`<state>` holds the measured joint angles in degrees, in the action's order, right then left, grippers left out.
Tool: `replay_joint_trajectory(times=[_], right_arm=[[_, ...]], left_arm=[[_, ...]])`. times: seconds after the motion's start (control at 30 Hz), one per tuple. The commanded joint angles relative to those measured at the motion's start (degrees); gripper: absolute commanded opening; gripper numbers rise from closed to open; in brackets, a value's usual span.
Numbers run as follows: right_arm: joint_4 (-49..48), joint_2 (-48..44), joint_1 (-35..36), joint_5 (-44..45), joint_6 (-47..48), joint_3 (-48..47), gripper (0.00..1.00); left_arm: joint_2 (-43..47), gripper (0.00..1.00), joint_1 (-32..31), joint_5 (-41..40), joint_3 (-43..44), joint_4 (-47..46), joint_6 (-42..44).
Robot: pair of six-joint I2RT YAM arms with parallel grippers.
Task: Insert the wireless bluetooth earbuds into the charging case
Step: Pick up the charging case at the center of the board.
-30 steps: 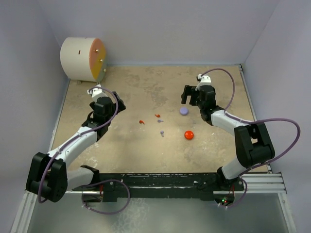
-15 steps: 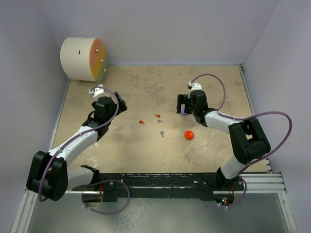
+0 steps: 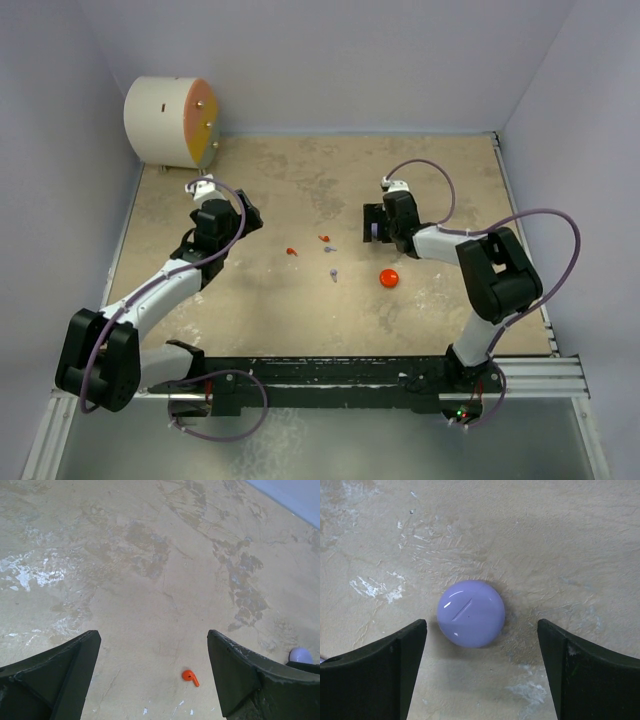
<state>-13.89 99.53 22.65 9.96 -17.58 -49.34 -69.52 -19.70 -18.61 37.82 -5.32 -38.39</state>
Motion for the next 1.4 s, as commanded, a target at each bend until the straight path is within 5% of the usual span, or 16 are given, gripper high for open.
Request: replay_joint_trajectory(times=[0.0, 0.5, 0.7, 1.37], right_arm=[[2.3, 1.81, 1.23, 2.04, -0.76, -3.06, 0.9], [6.95, 4.22, 3.44, 6.45, -2.63, -6.48, 0.56], [6.41, 3.91, 3.78, 5.89, -1.71, -7.53, 0.27], [-12.38, -2.48, 10.78, -17.64, 4.89, -12.35, 0.19]], left_arm=[[-0.07, 0.87, -0.28, 0.2, 2.34, -2.82, 0.35], [0.22, 0.87, -0.29, -0.12, 1.65, -3.11, 0.17], [-0.07, 0.85, -0.26, 1.87, 1.56, -4.7, -0.43], [-12.57, 0.8, -0.74, 20.02, -0.82, -38.85, -18.38]])
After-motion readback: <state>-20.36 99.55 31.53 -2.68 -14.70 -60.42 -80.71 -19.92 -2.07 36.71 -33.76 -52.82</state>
